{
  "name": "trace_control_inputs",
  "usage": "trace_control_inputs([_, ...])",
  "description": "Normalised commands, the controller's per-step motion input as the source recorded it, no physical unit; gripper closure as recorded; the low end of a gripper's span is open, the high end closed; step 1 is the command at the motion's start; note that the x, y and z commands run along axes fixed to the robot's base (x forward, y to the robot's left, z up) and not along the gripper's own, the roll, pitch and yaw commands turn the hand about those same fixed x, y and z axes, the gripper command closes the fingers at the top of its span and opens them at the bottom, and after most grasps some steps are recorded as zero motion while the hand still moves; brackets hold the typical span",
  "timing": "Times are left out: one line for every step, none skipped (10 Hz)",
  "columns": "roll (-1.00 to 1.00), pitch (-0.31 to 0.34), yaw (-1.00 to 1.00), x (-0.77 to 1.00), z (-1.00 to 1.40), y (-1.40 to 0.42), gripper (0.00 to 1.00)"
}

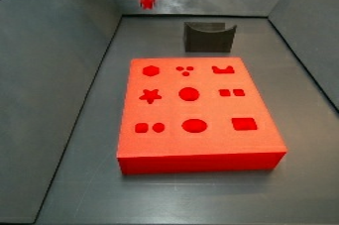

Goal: Pick up the star object. Move up. Place the star object on the fixture. Regrasp the star object. Move to above the board. Insert the star object.
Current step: Place the star object on the fixture.

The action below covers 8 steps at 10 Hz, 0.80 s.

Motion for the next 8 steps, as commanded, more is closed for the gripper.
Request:
trace_control_inputs([0.02,0.041,-0.01,-0.02,1.00,0.01,1.00])
trace_control_inputs([0.03,0.043,-0.02,-0.02,1.00,0.01,1.00])
trace_control_inputs([0.03,0.047,-0.02,-0.03,1.00,0.01,1.00])
trace_control_inputs([0.04,0.050,-0.02,-0.03,0.96,0.02,1.00])
trace_control_inputs([0.04,0.058,-0.02,-0.02,0.74,0.02,1.00])
trace_control_inputs([0.04,0.065,-0.02,-0.01,0.57,0.02,1.00])
trace_control_inputs([0.04,0.075,-0.02,0.00,0.41,0.02,1.00])
trace_control_inputs([0.04,0.086,-0.01,0.00,0.18,0.02,1.00])
